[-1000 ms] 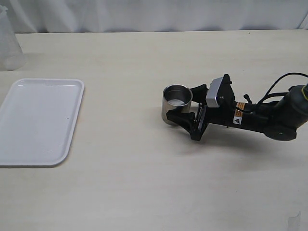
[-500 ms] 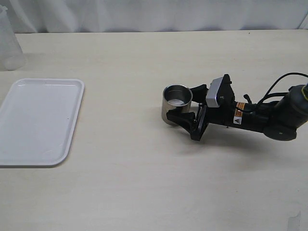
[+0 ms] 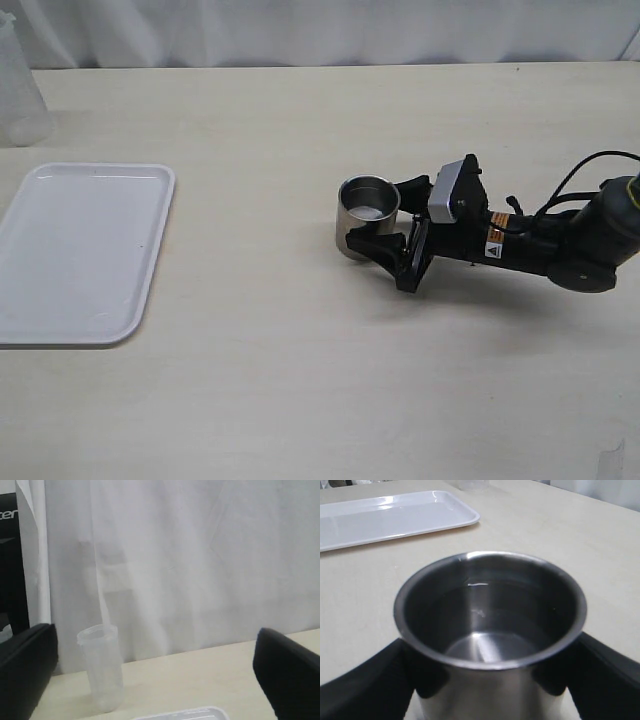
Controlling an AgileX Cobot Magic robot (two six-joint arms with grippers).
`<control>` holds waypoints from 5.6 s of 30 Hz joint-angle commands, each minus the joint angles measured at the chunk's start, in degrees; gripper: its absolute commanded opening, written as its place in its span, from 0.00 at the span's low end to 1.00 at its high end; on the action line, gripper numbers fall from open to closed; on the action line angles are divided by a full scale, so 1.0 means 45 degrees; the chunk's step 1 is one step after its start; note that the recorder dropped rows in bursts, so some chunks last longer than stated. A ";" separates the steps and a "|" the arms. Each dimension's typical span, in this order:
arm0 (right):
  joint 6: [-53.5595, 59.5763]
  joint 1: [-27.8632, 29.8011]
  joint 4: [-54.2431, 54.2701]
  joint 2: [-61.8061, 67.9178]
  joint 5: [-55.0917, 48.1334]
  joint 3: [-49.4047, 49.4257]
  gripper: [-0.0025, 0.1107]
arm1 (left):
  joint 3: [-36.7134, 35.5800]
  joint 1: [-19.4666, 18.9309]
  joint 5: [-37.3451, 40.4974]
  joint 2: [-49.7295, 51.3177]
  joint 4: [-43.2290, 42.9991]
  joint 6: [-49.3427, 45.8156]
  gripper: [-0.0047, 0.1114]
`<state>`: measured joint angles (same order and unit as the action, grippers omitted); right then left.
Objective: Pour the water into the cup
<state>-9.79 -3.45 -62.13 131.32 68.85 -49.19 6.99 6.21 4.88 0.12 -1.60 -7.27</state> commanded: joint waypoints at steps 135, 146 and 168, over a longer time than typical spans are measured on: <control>0.0002 0.0001 -0.0152 -0.0042 0.0247 -0.0080 0.06 | -0.1554 -0.0649 0.2938 -0.0027 -0.0166 0.0925 0.04; 0.0002 0.0001 -0.0152 -0.0042 0.0247 -0.0080 0.06 | -0.1554 -0.0649 0.2938 -0.0027 -0.0166 0.0925 0.04; 0.0002 0.0001 -0.0064 -0.0042 0.0247 -0.0080 0.06 | -0.1554 -0.0649 0.2938 -0.0027 -0.0166 0.0925 0.04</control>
<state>-9.79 -3.45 -62.36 131.32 68.85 -49.19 0.19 3.35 18.39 0.12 -2.49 -3.53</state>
